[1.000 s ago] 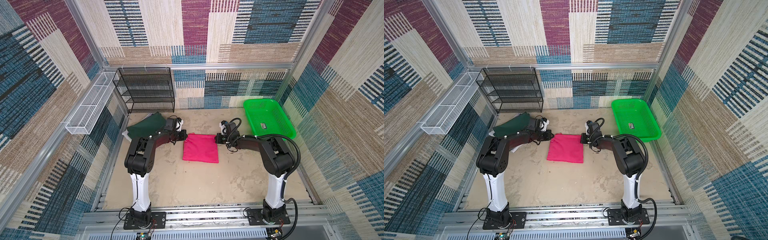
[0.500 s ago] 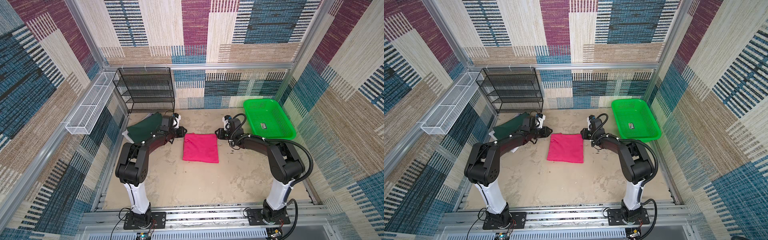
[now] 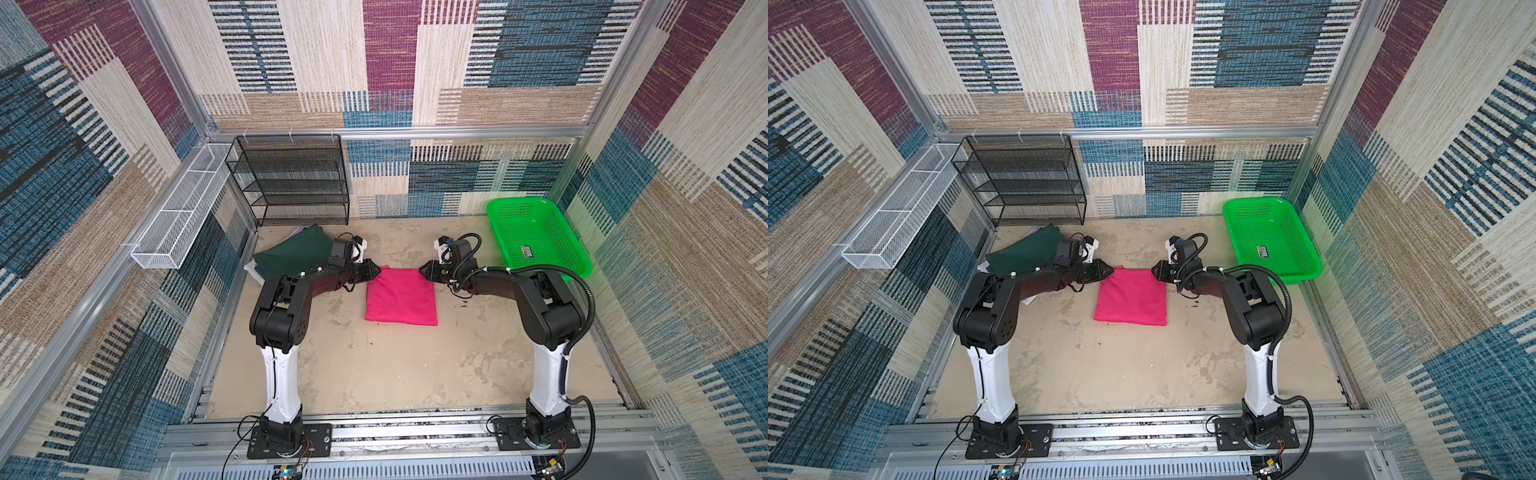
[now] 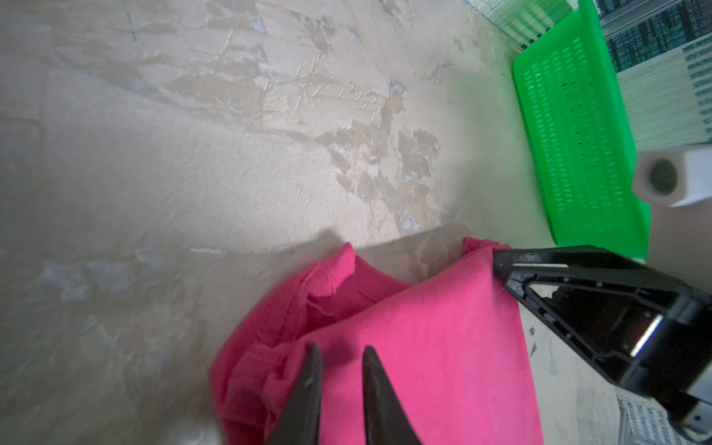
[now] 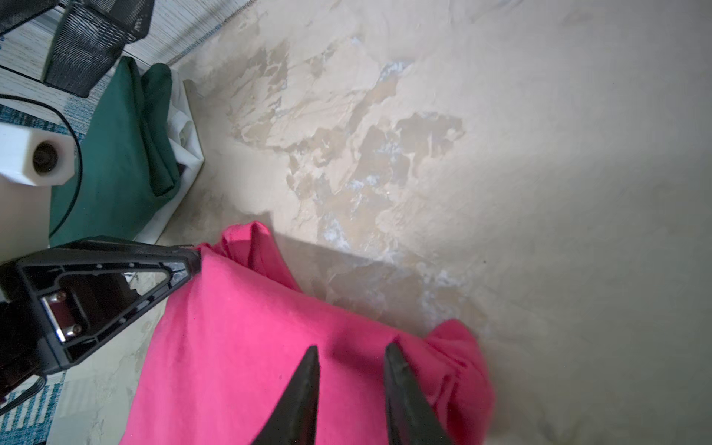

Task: Fold and stack the t-shirts

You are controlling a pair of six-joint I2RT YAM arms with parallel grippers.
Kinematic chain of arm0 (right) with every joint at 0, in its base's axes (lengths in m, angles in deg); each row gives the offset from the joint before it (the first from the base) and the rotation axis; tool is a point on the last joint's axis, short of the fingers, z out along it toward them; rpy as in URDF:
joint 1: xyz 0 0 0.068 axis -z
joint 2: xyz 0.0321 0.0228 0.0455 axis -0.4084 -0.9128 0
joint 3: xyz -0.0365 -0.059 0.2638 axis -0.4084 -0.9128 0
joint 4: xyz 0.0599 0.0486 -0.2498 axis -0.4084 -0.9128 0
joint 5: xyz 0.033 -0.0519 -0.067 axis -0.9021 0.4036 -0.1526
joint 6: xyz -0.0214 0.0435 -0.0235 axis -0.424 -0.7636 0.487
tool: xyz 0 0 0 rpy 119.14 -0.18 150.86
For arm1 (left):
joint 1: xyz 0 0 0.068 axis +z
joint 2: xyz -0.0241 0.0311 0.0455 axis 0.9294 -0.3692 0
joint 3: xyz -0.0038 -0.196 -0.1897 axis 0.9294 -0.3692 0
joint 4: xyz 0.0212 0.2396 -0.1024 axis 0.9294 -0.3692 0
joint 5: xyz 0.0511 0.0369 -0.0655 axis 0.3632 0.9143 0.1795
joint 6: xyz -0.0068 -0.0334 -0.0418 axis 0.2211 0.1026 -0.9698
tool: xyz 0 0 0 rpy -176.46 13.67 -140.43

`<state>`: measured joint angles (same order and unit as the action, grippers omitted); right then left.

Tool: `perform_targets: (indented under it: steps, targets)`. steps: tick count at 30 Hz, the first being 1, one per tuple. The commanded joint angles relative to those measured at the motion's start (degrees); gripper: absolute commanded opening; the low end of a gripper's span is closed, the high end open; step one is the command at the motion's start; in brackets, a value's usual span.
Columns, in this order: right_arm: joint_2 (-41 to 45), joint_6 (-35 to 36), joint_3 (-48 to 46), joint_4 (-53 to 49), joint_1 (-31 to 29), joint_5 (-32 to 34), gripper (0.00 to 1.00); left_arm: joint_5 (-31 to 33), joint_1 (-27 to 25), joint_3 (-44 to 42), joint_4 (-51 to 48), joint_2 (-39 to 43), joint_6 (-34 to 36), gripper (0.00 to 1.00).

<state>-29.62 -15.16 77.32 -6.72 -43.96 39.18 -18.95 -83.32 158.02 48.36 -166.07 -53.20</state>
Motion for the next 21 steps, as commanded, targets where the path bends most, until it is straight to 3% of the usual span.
perform_targets:
  steps: [1, 12, 21]
  targets:
    - [-1.4, -0.1, 1.1, -0.1, 0.0, 2.4, 0.31, 0.7, 0.4, 1.5, -0.3, -1.8, -0.3, 0.22]
    - [2.9, 3.5, -0.3, -3.9, 0.0, 10.0, 0.31, 3.6, 1.5, -1.1, -5.6, 4.7, 2.4, 0.21]
    - [16.3, 2.9, -8.7, -4.5, -1.5, 7.9, 0.39, -4.1, -0.8, -13.3, -8.6, 20.6, -3.1, 0.21]
